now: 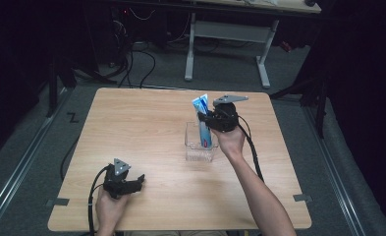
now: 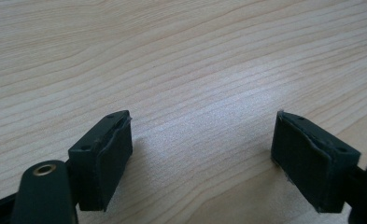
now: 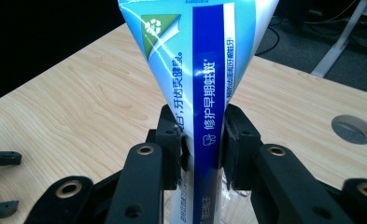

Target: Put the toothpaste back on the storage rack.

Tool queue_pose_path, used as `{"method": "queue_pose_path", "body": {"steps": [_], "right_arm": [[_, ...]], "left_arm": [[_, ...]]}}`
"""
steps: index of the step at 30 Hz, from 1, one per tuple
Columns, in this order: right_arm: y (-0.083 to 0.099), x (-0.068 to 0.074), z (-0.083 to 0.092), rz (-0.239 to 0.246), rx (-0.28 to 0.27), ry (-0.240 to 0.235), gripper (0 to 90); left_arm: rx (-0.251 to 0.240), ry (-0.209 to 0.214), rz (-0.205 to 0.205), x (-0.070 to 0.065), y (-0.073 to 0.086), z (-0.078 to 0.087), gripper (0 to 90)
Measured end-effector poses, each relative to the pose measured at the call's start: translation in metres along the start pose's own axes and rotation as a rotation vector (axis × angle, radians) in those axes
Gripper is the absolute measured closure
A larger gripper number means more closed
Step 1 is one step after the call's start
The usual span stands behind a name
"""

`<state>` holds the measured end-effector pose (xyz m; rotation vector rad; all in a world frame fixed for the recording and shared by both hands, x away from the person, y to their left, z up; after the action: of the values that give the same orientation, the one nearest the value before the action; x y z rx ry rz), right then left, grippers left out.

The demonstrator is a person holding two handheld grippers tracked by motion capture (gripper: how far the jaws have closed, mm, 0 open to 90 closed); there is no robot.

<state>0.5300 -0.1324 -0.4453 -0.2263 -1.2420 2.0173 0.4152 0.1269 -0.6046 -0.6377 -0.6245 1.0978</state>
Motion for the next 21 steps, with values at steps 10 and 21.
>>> {"method": "queue_pose_path", "body": {"steps": [10, 21], "right_arm": [[0.01, -0.002, 0.003, -0.012, 0.018, -0.005, 71.0], [0.018, -0.004, 0.007, -0.026, 0.03, -0.002, 70.9]], "left_arm": [[0.0, 0.0, 0.0, 0.0, 0.0, 0.0, 20.7], [0.0, 0.0, 0.001, 0.0, 0.0, 0.0, 20.6]]}}
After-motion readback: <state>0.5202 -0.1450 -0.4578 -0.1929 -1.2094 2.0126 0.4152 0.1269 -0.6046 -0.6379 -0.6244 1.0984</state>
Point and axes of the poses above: each handheld gripper's, and its own axes: z roughly backward along the jaws, y roughly out of its underside, x roughly to its left, the point moved 10 cm from there along -z, roughly forward along the jaws, and after that the axes turned 13 degrees about -y, right-handed, at the moved point
